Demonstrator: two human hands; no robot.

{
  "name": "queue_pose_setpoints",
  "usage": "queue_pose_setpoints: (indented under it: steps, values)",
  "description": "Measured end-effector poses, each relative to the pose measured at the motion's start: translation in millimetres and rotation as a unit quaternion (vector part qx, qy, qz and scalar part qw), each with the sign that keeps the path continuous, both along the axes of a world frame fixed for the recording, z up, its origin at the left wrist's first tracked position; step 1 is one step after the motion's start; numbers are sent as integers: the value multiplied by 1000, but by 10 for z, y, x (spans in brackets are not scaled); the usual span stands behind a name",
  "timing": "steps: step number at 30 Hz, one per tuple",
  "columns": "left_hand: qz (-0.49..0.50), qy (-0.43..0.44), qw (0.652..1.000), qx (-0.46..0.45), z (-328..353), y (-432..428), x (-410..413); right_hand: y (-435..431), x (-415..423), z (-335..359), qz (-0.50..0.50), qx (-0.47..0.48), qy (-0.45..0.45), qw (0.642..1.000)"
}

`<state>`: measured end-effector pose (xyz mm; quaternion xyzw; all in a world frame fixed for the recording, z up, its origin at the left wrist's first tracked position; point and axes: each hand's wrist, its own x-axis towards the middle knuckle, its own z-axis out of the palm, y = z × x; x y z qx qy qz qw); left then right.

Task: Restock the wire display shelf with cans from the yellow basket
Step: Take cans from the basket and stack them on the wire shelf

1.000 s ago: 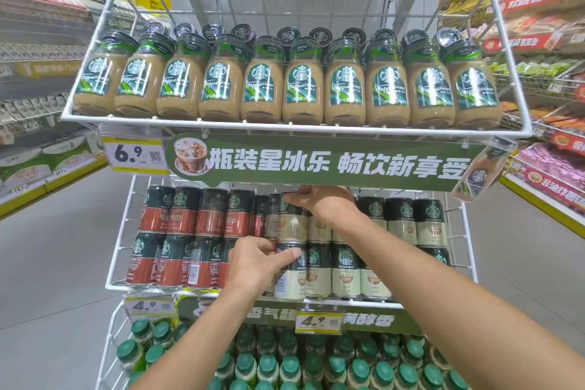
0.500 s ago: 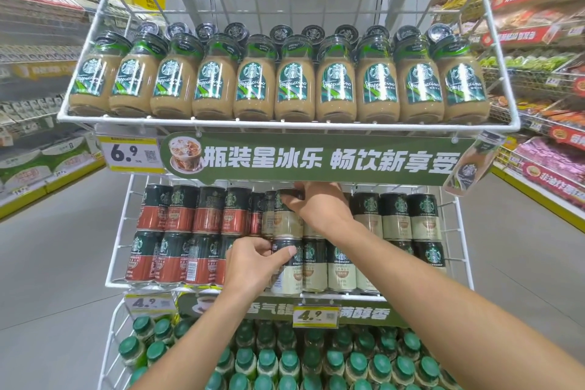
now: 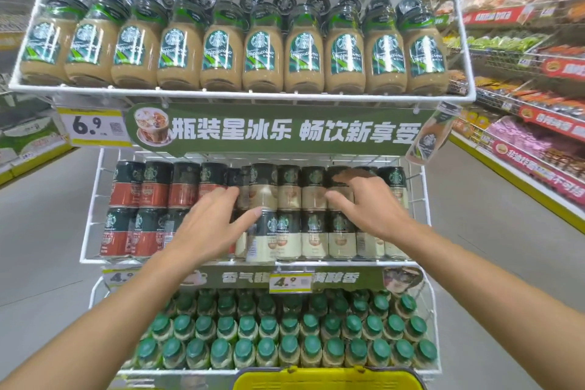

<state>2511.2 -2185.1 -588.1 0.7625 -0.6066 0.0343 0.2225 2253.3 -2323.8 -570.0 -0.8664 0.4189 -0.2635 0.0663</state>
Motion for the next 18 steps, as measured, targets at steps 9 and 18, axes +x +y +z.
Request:
queue_pose_setpoints:
  steps: [9, 18]
  values:
    - [46, 104, 992, -46, 423, -409, -66, -319, -437, 149, -30, -34, 32, 998]
    - [4, 279, 960, -24, 444, -625, 85, 450, 547, -309, 70, -11, -69, 995]
